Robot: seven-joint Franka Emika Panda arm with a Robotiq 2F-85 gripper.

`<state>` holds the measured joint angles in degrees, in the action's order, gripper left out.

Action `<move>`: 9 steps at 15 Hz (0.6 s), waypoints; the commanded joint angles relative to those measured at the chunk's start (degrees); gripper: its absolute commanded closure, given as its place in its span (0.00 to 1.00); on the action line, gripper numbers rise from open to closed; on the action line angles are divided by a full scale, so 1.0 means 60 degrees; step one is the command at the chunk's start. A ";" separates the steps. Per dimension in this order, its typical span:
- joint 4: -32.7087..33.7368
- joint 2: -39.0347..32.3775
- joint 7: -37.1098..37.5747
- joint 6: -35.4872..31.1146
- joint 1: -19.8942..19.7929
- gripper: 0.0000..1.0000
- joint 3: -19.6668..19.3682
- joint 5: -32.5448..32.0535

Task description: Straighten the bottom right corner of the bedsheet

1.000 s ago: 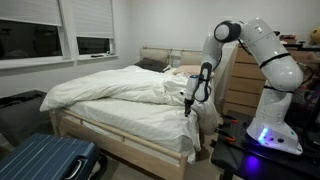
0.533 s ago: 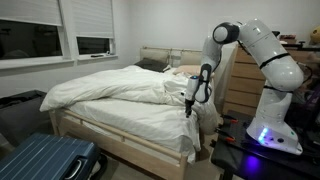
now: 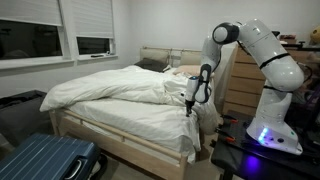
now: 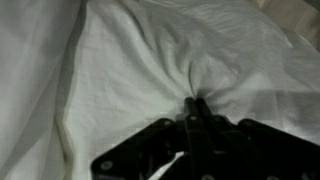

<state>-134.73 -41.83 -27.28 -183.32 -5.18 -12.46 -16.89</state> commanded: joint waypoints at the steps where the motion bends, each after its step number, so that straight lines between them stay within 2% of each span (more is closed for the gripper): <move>1: -0.0064 0.0455 0.0453 0.1516 -0.0200 1.00 0.0348 -0.0104; 5: 0.0060 0.1016 0.0122 0.3716 -0.0920 1.00 0.1316 0.0127; 9: 0.0643 0.1389 -0.0413 0.6166 -0.1711 1.00 0.2336 0.0908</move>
<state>-130.13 -36.55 -27.14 -156.74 -12.50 -2.84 -15.34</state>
